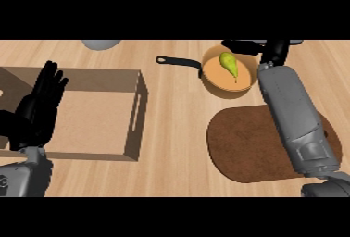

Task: Pick the pear from the cutting board and place it in the pot

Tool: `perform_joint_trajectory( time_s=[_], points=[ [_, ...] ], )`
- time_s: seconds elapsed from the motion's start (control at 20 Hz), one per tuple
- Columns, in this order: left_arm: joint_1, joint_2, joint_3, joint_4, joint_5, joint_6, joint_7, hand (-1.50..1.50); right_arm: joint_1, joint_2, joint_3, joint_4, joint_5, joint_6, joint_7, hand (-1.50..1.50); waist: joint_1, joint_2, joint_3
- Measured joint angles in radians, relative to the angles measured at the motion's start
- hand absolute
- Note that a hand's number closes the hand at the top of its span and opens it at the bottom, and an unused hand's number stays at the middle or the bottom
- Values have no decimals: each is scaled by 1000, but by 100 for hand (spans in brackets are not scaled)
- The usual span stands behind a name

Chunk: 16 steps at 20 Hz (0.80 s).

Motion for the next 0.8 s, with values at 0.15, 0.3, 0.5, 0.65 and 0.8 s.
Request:
perform_joint_trajectory(
  time_s=[0.15,0.3,0.5,0.65,0.8],
  points=[
    [23,3,5,-17,-4,1,8,0,66,-26,-11,-80,-47,59,-18,-150,-13,-6,-1],
    [30,-4,3,-19,-8,3,9,0,123,-57,-11,-167,-86,123,-2,-150,-20,-9,-1],
    [24,4,16,-18,-3,-2,14,0,232,-108,-14,-293,-142,228,11,-150,-27,-11,-1],
    [10,-4,11,-15,-14,7,24,0,316,-129,3,-412,-165,278,52,-150,-28,-11,-1],
    [17,-12,6,-31,-17,8,35,0,374,-152,6,-479,-189,312,63,-150,-25,-10,-1]
  ],
)
